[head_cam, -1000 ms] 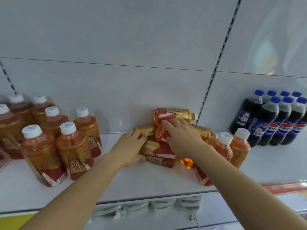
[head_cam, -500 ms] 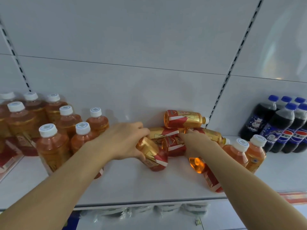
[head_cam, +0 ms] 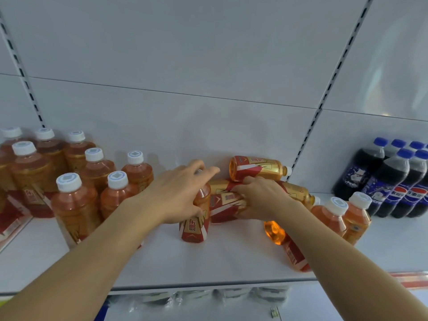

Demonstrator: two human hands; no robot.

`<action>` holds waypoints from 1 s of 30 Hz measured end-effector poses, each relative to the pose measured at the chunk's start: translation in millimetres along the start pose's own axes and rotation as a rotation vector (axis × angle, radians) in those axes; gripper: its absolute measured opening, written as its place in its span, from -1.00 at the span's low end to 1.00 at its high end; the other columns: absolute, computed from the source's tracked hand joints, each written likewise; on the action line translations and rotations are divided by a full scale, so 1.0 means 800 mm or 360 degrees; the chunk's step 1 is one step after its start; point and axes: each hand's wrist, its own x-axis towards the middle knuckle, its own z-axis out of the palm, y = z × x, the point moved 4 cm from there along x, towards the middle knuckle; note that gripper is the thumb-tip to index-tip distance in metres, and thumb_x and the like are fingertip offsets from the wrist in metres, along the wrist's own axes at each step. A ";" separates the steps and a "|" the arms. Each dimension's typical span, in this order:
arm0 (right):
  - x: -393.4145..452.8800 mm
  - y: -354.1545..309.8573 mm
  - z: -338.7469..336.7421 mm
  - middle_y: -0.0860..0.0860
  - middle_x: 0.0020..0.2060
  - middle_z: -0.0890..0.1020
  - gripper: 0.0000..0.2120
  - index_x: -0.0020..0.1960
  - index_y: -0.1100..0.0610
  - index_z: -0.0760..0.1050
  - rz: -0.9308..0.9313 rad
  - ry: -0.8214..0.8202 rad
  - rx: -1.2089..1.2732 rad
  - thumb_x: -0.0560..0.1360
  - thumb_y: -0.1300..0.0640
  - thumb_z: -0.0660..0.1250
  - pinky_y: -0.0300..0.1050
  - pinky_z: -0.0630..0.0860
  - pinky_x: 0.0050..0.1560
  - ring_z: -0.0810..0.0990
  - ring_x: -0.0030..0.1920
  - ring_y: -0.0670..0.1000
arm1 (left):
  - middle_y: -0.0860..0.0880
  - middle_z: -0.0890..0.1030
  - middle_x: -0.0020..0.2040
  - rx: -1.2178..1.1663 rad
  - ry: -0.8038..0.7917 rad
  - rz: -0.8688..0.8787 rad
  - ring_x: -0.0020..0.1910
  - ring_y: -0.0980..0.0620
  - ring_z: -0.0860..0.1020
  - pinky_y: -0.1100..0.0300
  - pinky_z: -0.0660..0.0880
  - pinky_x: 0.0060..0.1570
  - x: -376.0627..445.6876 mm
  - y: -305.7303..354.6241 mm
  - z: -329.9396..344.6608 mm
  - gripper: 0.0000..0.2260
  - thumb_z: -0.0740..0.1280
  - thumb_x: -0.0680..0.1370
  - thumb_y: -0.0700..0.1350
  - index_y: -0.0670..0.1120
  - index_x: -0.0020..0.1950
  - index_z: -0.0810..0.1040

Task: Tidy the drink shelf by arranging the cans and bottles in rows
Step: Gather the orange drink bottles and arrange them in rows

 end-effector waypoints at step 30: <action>-0.006 0.012 -0.087 -0.06 0.50 0.51 -0.26 0.68 -0.16 0.20 0.0187 0.0277 0.0819 0.58 -0.16 0.44 0.13 0.50 0.42 0.51 0.45 0.05 | 0.00 0.36 0.59 -0.0384 0.0106 -0.0320 0.48 -0.06 0.43 0.00 0.47 0.35 0.015 0.008 -0.031 -0.35 0.31 0.64 0.26 0.08 0.66 0.20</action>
